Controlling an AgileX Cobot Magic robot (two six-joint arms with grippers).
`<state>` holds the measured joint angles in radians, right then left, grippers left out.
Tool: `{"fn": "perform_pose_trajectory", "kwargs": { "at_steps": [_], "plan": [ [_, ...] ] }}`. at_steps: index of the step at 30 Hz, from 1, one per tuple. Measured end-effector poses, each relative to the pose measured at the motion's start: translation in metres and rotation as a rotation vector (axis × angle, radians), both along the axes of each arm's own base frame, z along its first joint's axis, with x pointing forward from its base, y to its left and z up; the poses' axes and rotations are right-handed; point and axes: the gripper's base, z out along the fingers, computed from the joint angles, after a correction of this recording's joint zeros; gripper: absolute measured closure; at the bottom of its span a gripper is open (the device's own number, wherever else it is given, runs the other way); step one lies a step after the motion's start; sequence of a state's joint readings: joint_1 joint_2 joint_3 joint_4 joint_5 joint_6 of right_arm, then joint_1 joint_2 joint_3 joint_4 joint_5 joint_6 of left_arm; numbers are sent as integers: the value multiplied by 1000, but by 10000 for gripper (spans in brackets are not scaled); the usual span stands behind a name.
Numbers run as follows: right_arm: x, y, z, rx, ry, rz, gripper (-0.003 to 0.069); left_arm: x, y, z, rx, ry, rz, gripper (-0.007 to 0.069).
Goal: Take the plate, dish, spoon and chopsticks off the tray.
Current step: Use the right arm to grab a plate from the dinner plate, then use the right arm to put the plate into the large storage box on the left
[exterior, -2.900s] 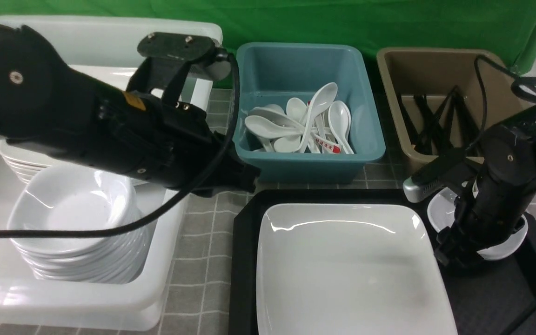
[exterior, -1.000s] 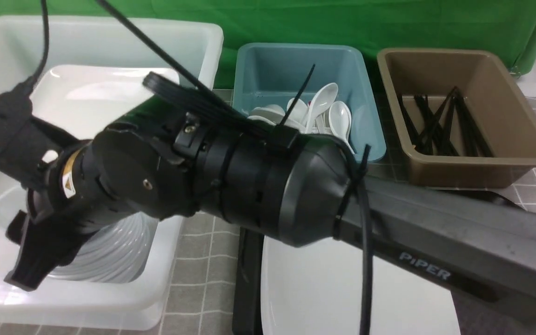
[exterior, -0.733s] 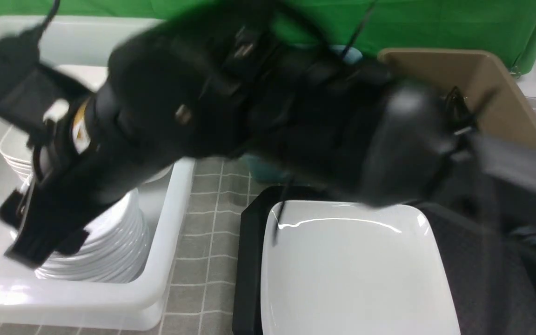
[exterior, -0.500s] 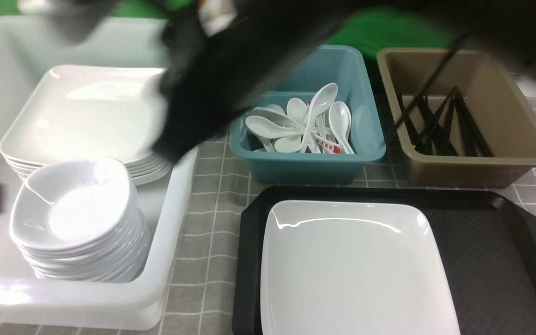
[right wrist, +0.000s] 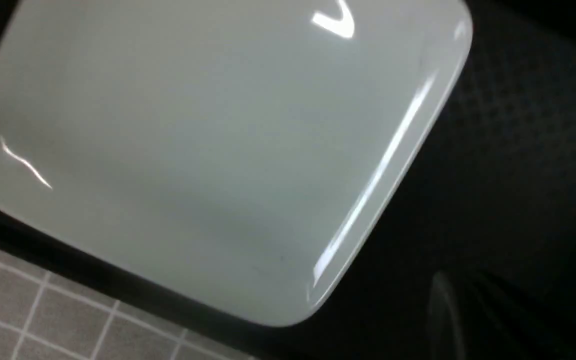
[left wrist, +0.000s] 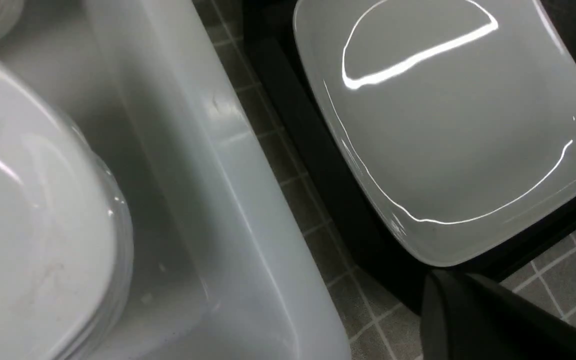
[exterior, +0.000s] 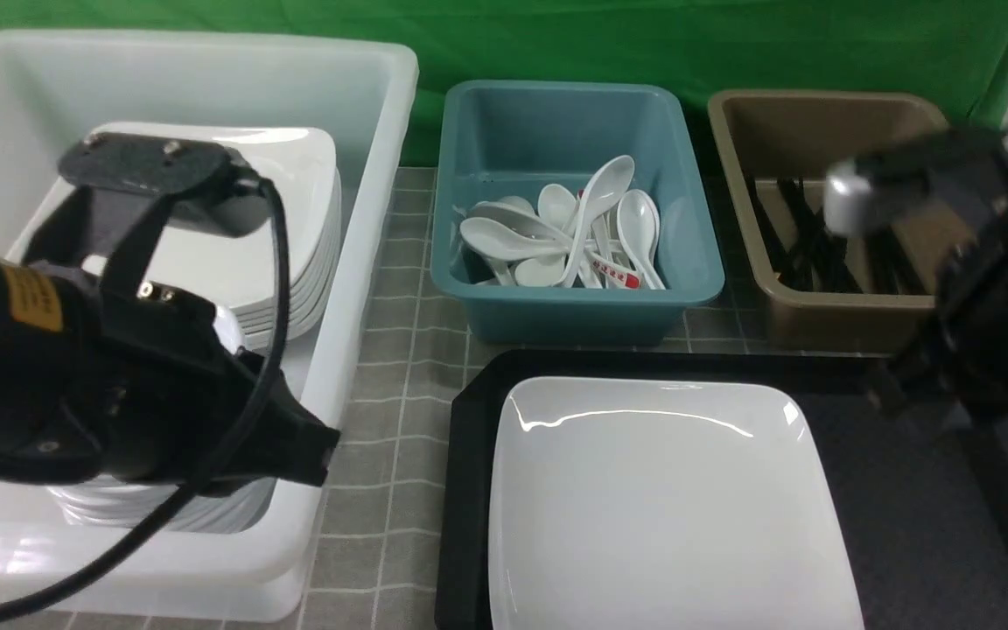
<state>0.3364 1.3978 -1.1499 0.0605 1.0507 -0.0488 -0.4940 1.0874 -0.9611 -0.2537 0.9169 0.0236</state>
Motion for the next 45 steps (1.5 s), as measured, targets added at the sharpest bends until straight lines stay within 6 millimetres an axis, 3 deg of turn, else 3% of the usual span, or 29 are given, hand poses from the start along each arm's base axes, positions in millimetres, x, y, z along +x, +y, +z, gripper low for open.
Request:
{"fn": "perform_pose_trajectory", "kwargs": {
  "at_steps": [3,8,10,12,18,21,24,31,35,39,45],
  "plan": [
    [-17,-15,-50,64,51,-105,503,3,-3,-3,-14,17,1,623],
    [-29,-19,-117,145,66,-254,183,4,-4,-2,-25,7,5,623],
    [-30,-18,-137,163,101,-312,87,4,-4,-2,-27,6,5,623],
    [-29,-17,-144,163,124,-328,74,4,-4,-2,-29,6,4,623],
    [-22,-15,-148,184,119,-364,169,4,-4,-2,-31,3,4,623],
    [-20,-13,-149,214,118,-366,331,4,-5,-2,-34,4,5,623],
    [-19,-11,-149,245,126,-384,439,4,-5,-2,-34,4,5,623],
    [-20,-10,-145,262,116,-367,449,5,-5,-2,-36,5,5,623],
    [-28,-12,-124,281,51,-316,488,5,-5,-2,-34,4,5,623],
    [-43,-15,-82,347,-111,-274,584,5,-5,-2,-34,0,6,623],
    [-52,-17,-40,389,-249,-213,606,7,-4,-1,-30,-20,13,623]
  ]
}}
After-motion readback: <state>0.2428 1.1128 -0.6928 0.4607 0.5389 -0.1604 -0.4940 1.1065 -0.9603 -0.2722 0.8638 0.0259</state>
